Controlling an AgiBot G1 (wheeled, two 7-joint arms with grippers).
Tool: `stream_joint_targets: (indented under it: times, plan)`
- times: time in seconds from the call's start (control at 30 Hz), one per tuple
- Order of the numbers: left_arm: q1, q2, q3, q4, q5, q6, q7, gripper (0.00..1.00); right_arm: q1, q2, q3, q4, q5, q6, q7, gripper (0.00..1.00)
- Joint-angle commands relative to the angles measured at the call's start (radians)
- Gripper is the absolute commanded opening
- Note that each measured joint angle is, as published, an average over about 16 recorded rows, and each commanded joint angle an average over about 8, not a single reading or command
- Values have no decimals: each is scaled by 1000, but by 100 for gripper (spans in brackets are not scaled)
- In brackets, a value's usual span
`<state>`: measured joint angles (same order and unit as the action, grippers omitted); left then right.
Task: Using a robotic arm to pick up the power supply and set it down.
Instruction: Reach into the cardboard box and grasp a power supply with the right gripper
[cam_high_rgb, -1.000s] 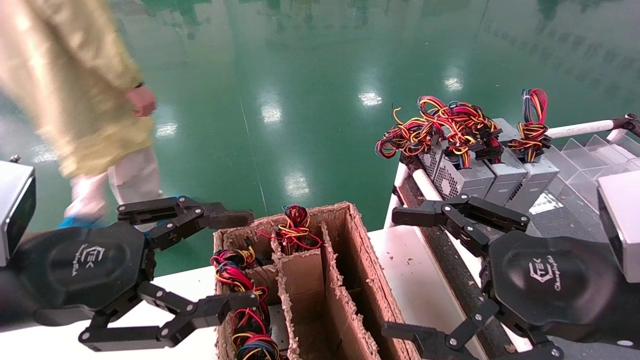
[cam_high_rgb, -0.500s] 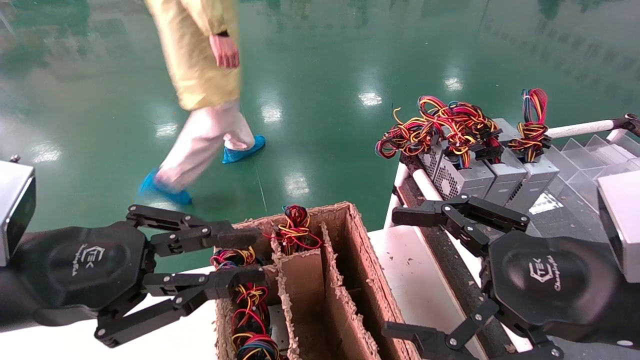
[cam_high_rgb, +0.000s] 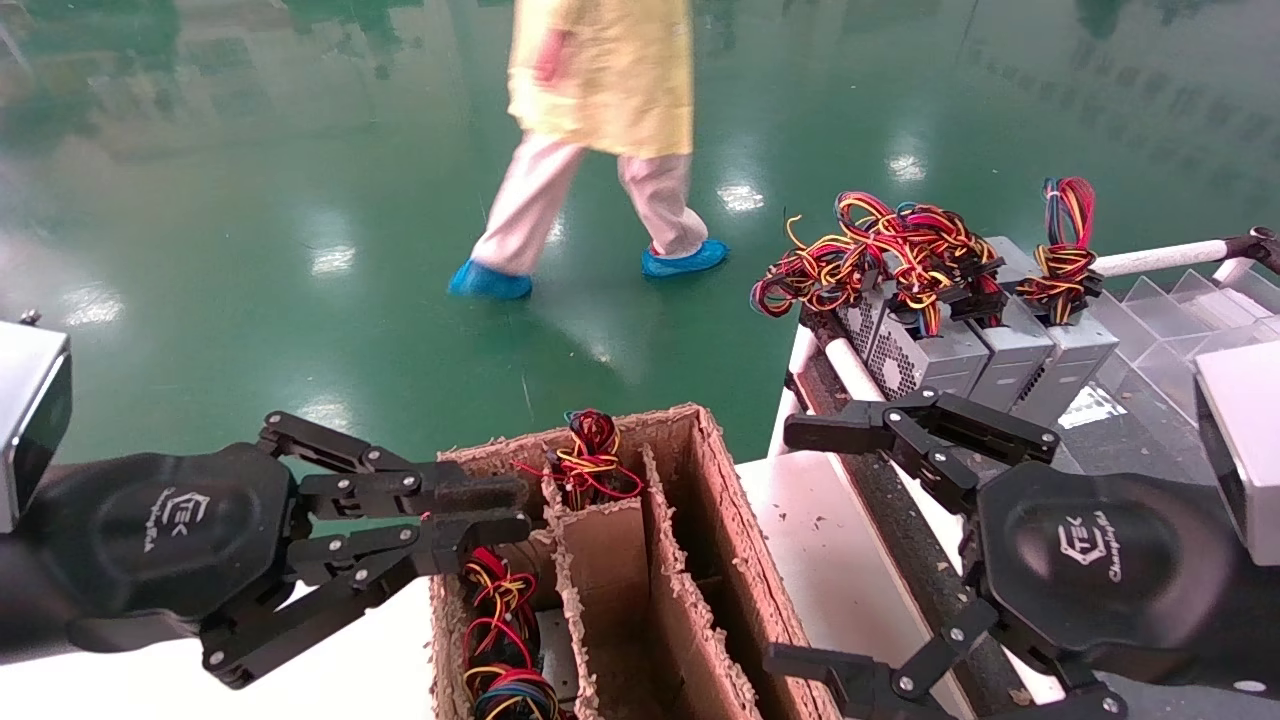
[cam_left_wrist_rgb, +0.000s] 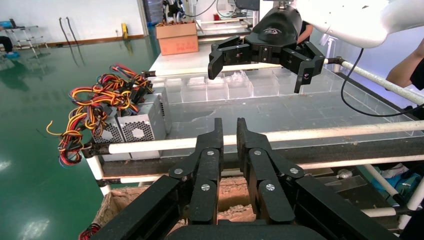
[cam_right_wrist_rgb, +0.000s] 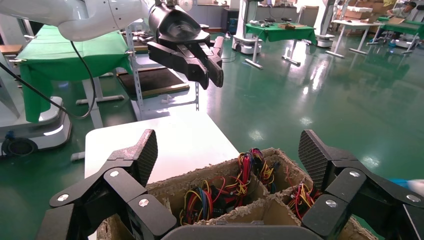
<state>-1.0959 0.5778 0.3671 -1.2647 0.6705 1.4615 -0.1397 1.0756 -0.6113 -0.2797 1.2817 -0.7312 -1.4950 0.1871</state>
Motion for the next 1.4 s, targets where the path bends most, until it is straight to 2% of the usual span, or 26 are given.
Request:
stream_joint_targets:
  times: [0.03,0.4,0.67,1.0,1.27,1.3,1.4]
  plan:
    - [0,0,0,0,0,0,0,100,0,0,0,0,0,0,0,100]
    - [0,0,0,0,0,0,0,100,-4,4,-3,-7,-12,10,3,100]
    - [0,0,0,0,0,0,0,100,-1,-7,-45,-4,-102,57,35,100]
    - [0,0,0,0,0,0,0,100,68,-152,-199,27,-317,87,125,100]
    - [0,0,0,0,0,0,0,100,92,-259,-294,61,-462,118,159,100]
    - [0,0,0,0,0,0,0,100,93,-271,-302,63,-477,124,160,98]
    - [0,0,0,0,0,0,0,100,91,-306,-322,66,-518,152,163,75]
